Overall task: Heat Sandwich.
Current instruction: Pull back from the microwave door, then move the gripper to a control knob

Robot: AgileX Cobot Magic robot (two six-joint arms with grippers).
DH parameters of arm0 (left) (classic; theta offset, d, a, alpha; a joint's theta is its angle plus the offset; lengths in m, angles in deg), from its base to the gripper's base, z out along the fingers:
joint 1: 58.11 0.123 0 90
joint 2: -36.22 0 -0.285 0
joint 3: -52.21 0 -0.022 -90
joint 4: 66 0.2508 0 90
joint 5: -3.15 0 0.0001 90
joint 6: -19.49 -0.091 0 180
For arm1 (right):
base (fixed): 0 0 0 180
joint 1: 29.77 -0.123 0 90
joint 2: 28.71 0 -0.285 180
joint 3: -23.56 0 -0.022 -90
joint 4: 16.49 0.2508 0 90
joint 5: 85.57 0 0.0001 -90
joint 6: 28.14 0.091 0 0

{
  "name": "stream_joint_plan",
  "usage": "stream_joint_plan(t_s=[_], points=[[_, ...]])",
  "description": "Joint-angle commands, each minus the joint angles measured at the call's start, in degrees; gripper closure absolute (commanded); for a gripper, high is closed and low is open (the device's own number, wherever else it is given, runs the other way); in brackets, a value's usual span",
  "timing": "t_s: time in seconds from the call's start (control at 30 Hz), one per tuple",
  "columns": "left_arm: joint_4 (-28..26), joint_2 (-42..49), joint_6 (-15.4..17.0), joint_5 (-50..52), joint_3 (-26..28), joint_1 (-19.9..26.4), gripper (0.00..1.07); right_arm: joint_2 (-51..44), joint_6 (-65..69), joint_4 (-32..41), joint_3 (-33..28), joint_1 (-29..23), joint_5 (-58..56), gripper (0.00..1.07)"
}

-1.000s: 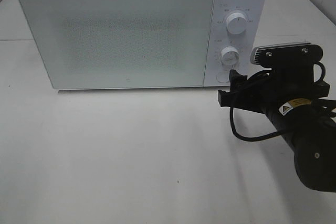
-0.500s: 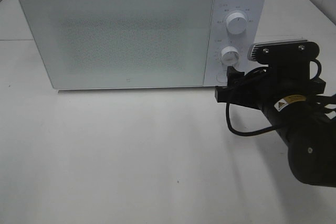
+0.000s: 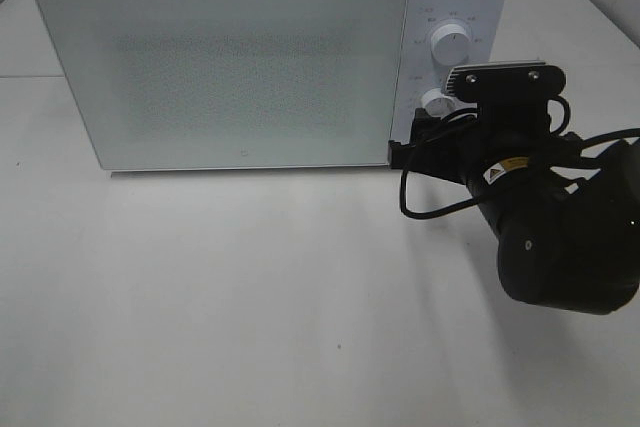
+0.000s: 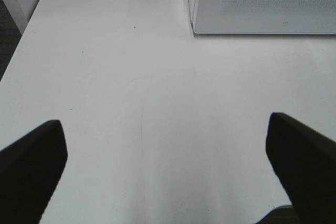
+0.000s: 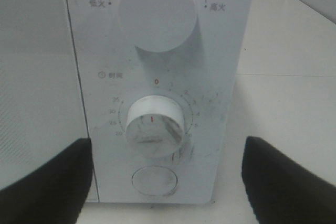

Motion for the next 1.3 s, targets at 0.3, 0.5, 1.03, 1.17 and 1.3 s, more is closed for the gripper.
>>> stream_joint_plan(t_s=[0.3,0.5,1.03,1.17,1.3], points=[[0.1,1.0,0.3,0.6,-0.1,0.1,0.09,4.4,0.7,-3.3,6.2,3.0,1.9,0.32],[0.1,1.0,0.3,0.6,-0.1,0.1,0.09,6.3,0.7,-4.7,9.5,4.3,0.3,0.32],[0.1,1.0,0.3,0.6,-0.1,0.1,0.09,7.6,0.7,-4.7,10.1,4.2,-2.3,0.33],[0.1,1.0,0.3,0.6,-0.1,0.1,0.09,7.6,0.7,-4.7,10.1,4.2,-2.3,0.36],[0.1,1.0,0.3,0.6,-0.1,0.1,0.09,7.6,0.7,-4.7,10.1,4.2,-2.3,0.51]])
